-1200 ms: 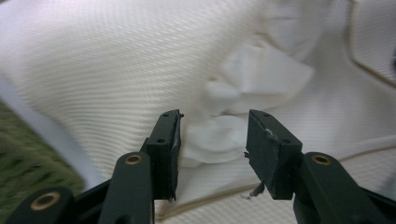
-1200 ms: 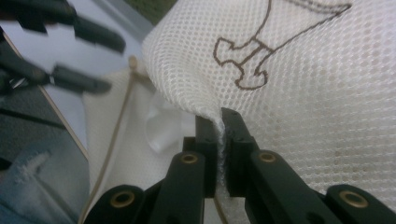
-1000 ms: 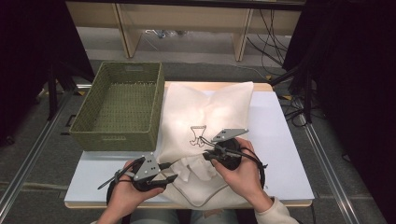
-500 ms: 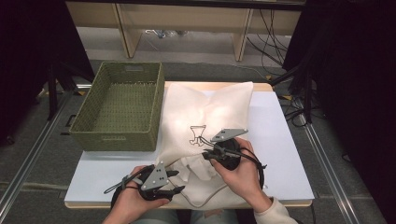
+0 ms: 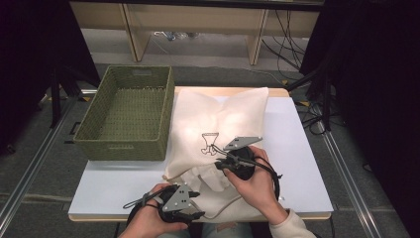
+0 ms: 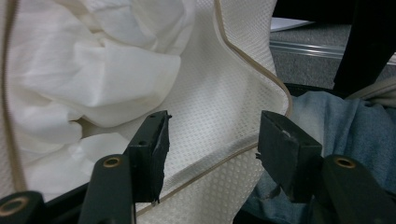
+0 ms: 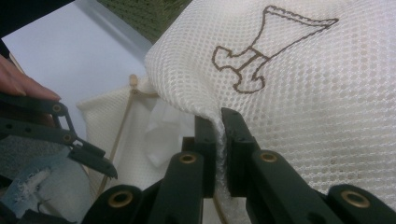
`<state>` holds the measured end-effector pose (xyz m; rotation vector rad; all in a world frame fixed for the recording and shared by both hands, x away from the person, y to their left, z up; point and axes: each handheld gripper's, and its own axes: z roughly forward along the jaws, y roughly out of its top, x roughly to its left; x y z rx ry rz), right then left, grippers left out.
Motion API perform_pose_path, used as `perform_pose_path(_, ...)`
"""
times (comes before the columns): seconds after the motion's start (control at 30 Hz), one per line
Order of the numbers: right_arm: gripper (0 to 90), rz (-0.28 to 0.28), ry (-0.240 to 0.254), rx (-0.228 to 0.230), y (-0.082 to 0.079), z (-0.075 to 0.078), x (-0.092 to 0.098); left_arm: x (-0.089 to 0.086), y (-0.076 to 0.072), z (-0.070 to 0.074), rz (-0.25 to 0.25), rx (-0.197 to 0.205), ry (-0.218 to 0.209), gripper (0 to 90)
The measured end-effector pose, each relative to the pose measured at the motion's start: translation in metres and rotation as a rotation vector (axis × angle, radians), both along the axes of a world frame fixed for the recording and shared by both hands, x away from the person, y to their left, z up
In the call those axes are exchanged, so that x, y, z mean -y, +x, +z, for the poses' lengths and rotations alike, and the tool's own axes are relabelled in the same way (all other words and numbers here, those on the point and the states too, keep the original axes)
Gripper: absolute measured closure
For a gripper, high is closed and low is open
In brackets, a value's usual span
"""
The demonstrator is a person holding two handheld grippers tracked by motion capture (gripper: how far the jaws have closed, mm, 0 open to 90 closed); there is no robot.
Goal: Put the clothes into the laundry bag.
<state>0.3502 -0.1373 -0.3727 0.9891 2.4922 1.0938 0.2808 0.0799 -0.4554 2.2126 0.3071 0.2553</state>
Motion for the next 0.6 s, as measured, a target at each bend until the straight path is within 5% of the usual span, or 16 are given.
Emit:
perform_pose_path(0.1,85.9,-0.025,-0.003,-0.046,-0.001,0.000,-0.001,0.004,-0.002,-0.003,-0.031,0.008,0.015,41.6)
perform_pose_path(0.6,85.6,-0.030,-0.004,-0.057,-0.002,0.001,-0.001,0.017,-0.007,-0.010,-0.120,-0.017,0.045,40.8)
